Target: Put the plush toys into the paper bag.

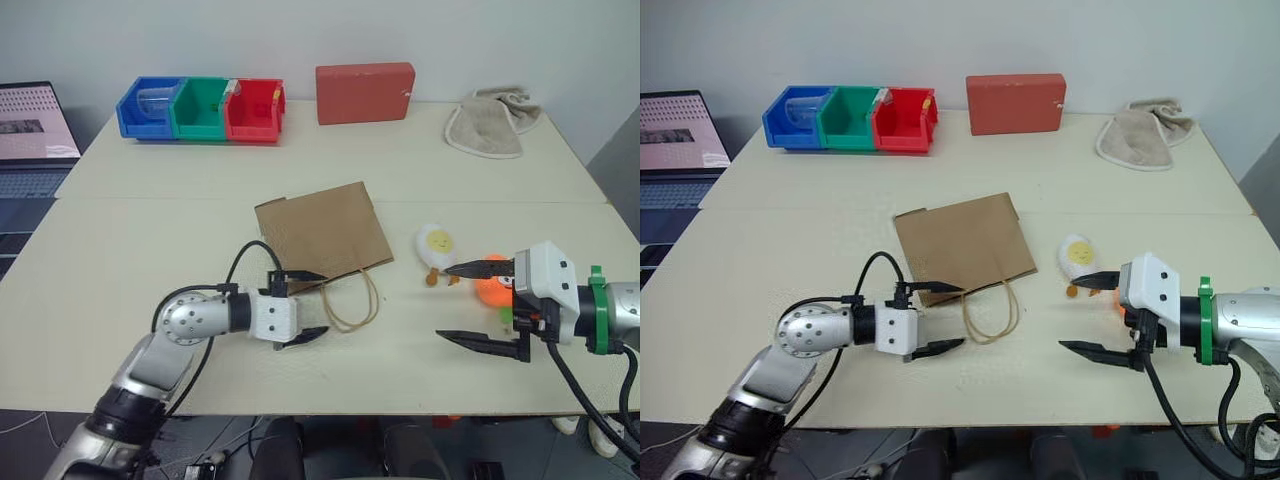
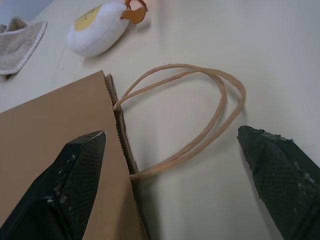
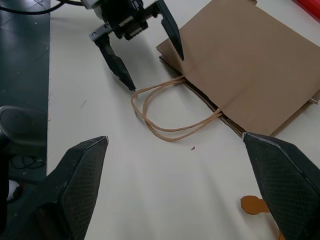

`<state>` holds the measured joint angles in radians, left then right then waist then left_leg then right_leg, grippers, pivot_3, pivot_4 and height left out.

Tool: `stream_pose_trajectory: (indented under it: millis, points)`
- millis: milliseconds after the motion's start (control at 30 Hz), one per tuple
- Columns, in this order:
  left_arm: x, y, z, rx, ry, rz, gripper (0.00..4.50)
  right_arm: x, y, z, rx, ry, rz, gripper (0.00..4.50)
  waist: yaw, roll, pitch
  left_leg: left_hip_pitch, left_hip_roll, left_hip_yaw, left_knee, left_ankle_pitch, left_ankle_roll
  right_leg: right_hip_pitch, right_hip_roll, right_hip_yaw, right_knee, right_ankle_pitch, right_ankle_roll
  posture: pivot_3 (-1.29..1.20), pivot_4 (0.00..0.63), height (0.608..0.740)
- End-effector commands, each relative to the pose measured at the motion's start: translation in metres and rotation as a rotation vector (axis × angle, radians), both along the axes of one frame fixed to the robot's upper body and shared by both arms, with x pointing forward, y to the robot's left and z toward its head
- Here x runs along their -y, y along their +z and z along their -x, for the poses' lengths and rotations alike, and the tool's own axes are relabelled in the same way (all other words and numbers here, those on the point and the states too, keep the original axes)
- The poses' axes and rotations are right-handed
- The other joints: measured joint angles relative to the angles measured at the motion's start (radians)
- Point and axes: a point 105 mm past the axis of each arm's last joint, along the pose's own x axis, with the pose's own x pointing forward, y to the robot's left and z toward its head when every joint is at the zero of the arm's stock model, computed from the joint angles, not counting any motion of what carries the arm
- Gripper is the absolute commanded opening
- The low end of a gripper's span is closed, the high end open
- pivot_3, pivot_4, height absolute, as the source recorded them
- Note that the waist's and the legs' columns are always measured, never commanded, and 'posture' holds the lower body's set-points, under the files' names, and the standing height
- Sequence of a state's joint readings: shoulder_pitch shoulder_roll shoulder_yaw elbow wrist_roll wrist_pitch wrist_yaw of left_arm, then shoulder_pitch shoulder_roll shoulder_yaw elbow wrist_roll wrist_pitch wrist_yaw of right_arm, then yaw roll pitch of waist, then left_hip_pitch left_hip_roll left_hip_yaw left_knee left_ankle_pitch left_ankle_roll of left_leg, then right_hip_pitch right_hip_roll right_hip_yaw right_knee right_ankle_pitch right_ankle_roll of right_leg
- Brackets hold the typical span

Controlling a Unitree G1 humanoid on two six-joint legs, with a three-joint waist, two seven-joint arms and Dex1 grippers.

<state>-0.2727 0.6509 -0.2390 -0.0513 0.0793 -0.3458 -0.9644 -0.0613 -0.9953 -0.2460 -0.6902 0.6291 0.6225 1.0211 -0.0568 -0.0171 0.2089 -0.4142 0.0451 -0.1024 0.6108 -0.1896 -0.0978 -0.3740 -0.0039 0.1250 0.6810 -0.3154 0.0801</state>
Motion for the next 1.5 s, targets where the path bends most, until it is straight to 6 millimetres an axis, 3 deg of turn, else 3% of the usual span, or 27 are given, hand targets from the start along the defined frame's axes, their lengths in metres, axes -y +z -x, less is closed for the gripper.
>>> stream_pose_trajectory:
  millis: [33, 133, 233, 633, 833, 967, 1067, 1167, 1500]
  points:
    - [0.011, 0.001, 0.002, 0.065, -0.051, 0.014, 4.48, -0.005, 0.007, 0.007, 0.028, 0.018, -0.009, 4.5, 0.001, 0.0, 0.0, 0.0, 0.0, -0.001, 0.0, 0.0, 0.0, 0.0, 0.0, -0.001, 0.0, 0.0, 0.0, 0.0, 0.15, 0.74]
    - [0.012, 0.0, 0.0, 0.064, -0.052, 0.021, 4.48, -0.005, 0.007, 0.008, 0.025, 0.017, -0.009, 4.5, 0.001, 0.0, 0.0, 0.0, 0.0, -0.002, 0.0, 0.0, 0.0, 0.0, 0.0, -0.002, 0.001, 0.0, 0.0, 0.0, 0.15, 0.74]
    - [0.019, 0.005, -0.002, 0.064, -0.062, 0.074, 3.92, -0.002, 0.006, 0.009, 0.02, 0.004, -0.007, 4.5, 0.004, 0.0, 0.0, 0.0, 0.0, -0.003, 0.0, 0.0, 0.0, 0.001, 0.0, -0.002, 0.001, 0.0, 0.0, 0.0, 0.15, 0.74]
    - [0.024, 0.009, -0.003, -0.046, -0.065, 0.145, 0.03, -0.001, 0.005, 0.009, 0.013, 0.004, -0.007, 4.5, 0.006, 0.0, 0.0, 0.0, 0.0, -0.004, 0.001, 0.0, 0.0, 0.001, 0.0, -0.003, 0.001, 0.0, 0.0, 0.0, 0.15, 0.74]
    - [0.024, 0.024, 0.0, -0.226, -0.045, 0.232, 0.01, -0.001, 0.006, 0.007, 0.014, -0.002, -0.023, 4.5, 0.005, 0.0, 0.0, 0.0, 0.0, -0.004, 0.001, 0.0, 0.0, 0.001, 0.0, -0.004, 0.001, 0.0, 0.0, 0.0, 0.15, 0.74]
    - [0.02, 0.062, -0.005, -0.494, -0.018, 0.385, 0.01, -0.009, 0.004, -0.005, 0.005, -0.075, -0.087, 4.5, 0.003, 0.0, 0.0, 0.0, 0.0, -0.005, 0.002, 0.0, 0.0, 0.001, 0.001, -0.004, 0.002, 0.0, 0.0, 0.0, 0.15, 0.74]
    - [0.013, 0.07, -0.006, -0.612, 0.002, 0.429, 0.01, -0.017, -0.001, -0.01, -0.005, -0.083, -0.122, 4.5, -0.001, 0.0, 0.0, -0.001, 0.0, -0.006, 0.002, 0.0, 0.0, 0.001, 0.001, -0.005, 0.002, 0.0, 0.001, 0.0, 0.15, 0.74]
    - [0.005, 0.084, -0.012, -0.694, 0.031, 0.522, 0.0, -0.026, -0.01, -0.025, -0.002, -0.123, -0.16, 3.89, -0.003, 0.0, 0.0, 0.0, 0.0, -0.006, 0.001, 0.0, 0.0, 0.001, 0.001, -0.005, 0.002, 0.0, 0.0, 0.0, 0.15, 0.74]
    - [0.001, 0.108, -0.017, -0.785, 0.039, 0.635, 0.0, -0.068, -0.036, -0.071, 0.048, -0.211, -0.245, 0.16, 0.0, 0.0, 0.0, -0.001, 0.0, -0.008, 0.001, 0.0, 0.0, 0.0, 0.001, -0.007, 0.002, 0.0, 0.0, 0.0, 0.15, 0.74]
